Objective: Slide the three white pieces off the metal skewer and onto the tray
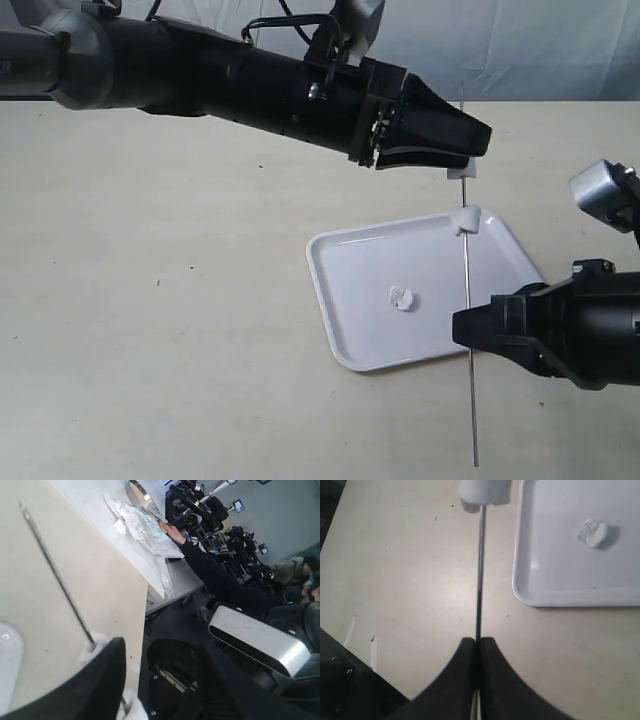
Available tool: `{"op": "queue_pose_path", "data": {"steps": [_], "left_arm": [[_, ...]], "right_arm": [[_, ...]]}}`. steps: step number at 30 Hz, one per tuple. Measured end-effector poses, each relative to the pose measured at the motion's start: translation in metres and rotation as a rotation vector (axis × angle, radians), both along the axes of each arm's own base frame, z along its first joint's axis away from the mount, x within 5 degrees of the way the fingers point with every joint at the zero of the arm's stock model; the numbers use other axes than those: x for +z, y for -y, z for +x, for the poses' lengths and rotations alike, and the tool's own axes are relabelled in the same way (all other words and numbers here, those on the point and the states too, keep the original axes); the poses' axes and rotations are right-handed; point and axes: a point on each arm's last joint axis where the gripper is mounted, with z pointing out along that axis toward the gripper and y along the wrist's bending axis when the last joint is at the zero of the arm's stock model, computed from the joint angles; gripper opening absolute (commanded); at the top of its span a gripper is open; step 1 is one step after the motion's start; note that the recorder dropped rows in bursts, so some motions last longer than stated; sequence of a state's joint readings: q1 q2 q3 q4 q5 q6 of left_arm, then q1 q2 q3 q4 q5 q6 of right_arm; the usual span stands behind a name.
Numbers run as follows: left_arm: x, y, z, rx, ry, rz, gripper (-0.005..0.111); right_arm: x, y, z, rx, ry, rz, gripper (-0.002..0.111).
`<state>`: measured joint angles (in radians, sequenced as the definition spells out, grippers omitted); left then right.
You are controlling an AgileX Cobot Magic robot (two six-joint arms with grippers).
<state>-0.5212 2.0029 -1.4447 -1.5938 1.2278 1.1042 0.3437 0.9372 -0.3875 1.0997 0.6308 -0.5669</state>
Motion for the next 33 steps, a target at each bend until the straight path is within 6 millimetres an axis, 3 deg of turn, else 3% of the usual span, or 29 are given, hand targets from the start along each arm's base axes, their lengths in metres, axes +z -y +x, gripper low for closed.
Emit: {"op": "queue_pose_path", "data": {"steps": [6, 33], "left_arm": [[0.001, -0.018, 0.014, 0.058, -0.003, 0.027, 0.044], [-0.001, -0.004, 0.0, 0.003, -0.024, 0.068, 0.044]], "right_arm": [[0.0, 0.0, 0.001, -0.005, 0.007, -0.003, -0.001], [0.0, 0.001, 0.003, -0.027, 0.022, -0.007, -0.001]]}}
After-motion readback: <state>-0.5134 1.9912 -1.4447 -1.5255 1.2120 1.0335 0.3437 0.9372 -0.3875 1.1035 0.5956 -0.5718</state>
